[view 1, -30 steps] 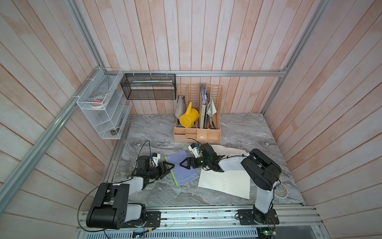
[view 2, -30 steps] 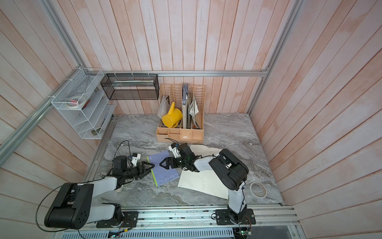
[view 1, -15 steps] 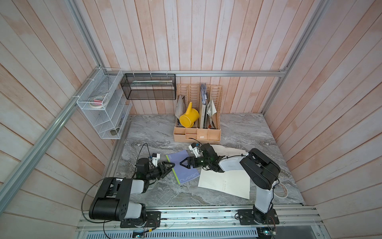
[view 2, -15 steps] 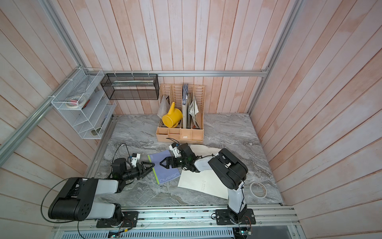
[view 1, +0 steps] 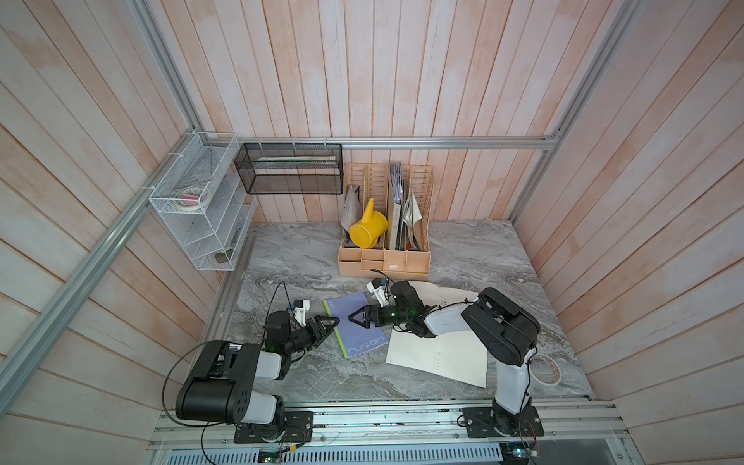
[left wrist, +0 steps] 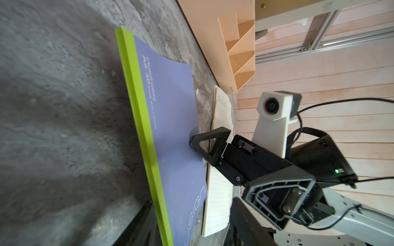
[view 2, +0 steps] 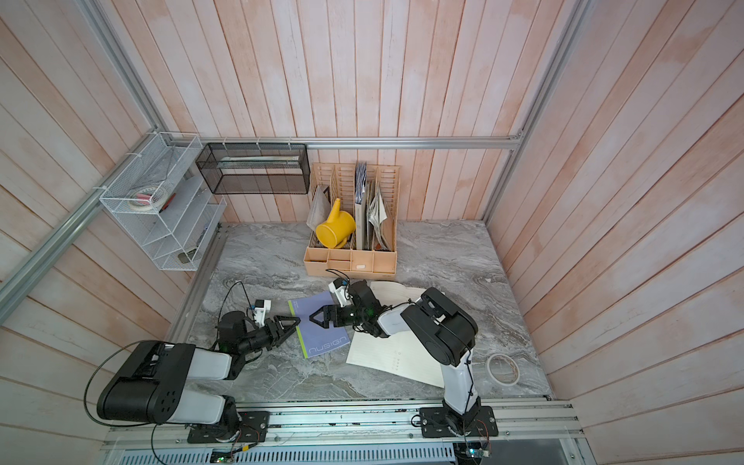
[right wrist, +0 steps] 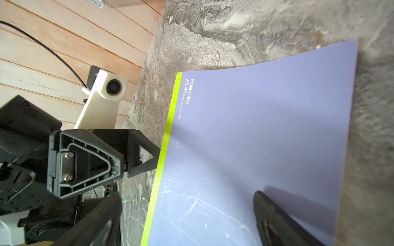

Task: Close the notebook
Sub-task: Move the notebook to the center of the board.

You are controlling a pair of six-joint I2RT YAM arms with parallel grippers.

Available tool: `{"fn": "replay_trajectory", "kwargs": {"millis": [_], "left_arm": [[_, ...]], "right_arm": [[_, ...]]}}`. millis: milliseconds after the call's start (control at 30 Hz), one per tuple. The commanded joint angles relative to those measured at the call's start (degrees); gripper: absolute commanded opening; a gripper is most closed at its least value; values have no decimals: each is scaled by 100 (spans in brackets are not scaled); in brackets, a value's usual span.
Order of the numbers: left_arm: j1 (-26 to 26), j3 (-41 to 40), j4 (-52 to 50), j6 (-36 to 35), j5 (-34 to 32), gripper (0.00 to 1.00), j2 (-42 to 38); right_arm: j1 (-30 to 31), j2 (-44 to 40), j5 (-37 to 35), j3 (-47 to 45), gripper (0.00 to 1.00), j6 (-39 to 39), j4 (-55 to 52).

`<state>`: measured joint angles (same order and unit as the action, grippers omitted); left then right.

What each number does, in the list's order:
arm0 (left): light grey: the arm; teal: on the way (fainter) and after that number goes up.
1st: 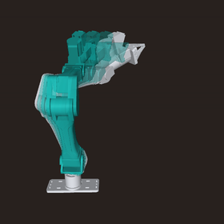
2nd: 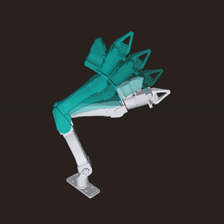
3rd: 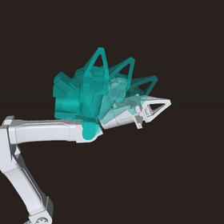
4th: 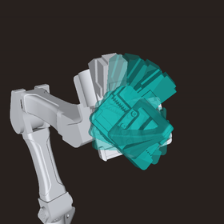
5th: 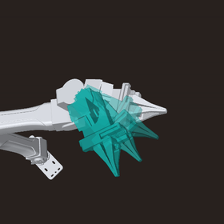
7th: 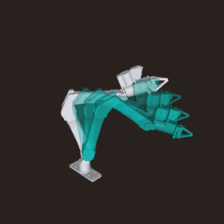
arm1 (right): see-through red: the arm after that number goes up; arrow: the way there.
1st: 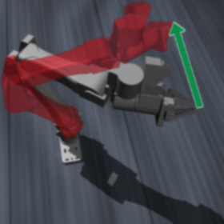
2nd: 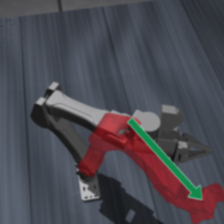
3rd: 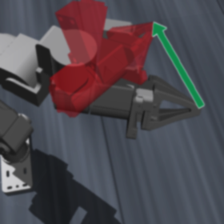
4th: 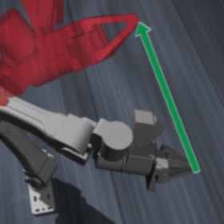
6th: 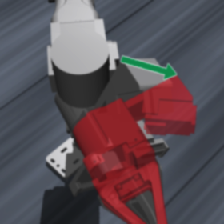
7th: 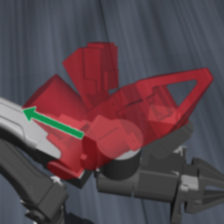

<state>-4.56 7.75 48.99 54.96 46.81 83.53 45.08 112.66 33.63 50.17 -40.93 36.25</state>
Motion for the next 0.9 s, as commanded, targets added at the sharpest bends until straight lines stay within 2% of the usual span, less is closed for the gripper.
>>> {"fn": "replay_trajectory", "kwargs": {"millis": [0,167,233,367,400,467,500,600,700,800,867], "left_arm": [[-36,-42,1474,506,384,58,278],[-55,-62,2791,1144,632,56,1275],[-56,-210,3540,1446,486,49,1736],[-89,-359,4285,1627,263,48,2499],[-90,-405,4428,1656,194,45,2620],[-105,-455,4550,1681,90,30,2740],[-106,-476,4467,1662,41,29,2727],[-98,-516,3919,1427,-111,21,2485],[-106,-388,2568,884,-273,12,1917],[-172,-67,657,101,-586,8,1021],[-373,409,-1314,-705,-1178,3,260]], "right_arm": [[79,438,-5,-258,98,-187,-940],[95,559,30,-279,98,-245,-759],[101,564,39,-306,98,-288,-671],[115,570,16,-340,98,-291,-615],[114,581,23,-341,98,-293,-622],[108,585,28,-341,98,-271,-645],[115,582,24,-341,98,-271,-652],[114,578,4,-337,98,-258,-669],[115,578,4,-307,98,-244,-692],[113,572,-4,-268,98,-216,-728],[115,564,-2,-238,98,-196,-746]]}}
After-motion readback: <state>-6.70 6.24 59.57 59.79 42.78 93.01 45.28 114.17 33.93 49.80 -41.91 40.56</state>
